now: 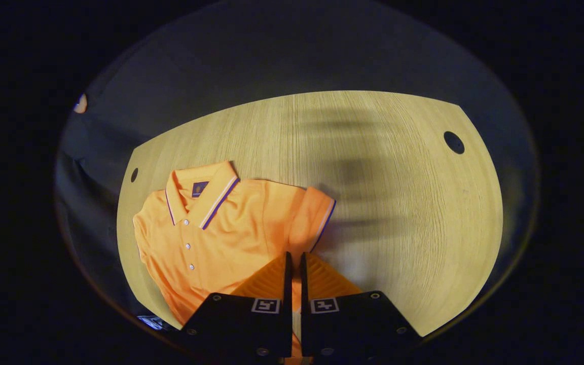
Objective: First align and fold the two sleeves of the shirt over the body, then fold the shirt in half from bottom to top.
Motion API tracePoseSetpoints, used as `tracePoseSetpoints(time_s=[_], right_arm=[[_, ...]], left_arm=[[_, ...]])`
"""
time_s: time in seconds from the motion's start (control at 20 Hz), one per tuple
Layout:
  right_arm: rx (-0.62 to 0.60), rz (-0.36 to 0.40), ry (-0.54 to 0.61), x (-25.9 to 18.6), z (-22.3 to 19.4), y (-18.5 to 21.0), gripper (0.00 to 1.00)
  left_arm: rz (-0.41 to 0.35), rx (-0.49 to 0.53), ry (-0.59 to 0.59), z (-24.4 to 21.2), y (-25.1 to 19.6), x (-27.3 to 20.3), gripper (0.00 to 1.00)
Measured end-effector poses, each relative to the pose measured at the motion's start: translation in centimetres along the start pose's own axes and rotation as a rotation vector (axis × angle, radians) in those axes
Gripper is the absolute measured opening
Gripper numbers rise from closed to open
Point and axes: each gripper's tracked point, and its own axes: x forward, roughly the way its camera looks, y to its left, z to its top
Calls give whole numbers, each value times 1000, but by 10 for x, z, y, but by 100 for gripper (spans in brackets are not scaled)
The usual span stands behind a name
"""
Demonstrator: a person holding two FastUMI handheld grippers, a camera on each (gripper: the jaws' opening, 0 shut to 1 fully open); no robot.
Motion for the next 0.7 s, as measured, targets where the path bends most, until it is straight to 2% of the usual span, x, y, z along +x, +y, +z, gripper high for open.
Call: tracePoseSetpoints(time_s=[0.25,0.45,0.6,0.65,0.7], right_arm=[[-51,48,27,-9,1,30,8],[-23,212,48,-14,0,76,8],[-17,238,48,-12,1,82,19],[-16,244,36,-13,5,82,31],[-16,249,22,-14,7,81,23]], left_arm=[[12,-8,23,-5,3,3,98],[12,-6,31,-7,2,5,98],[8,-7,36,-9,-1,5,99],[8,-6,37,-9,-1,6,98],[10,-9,37,-8,0,6,98]])
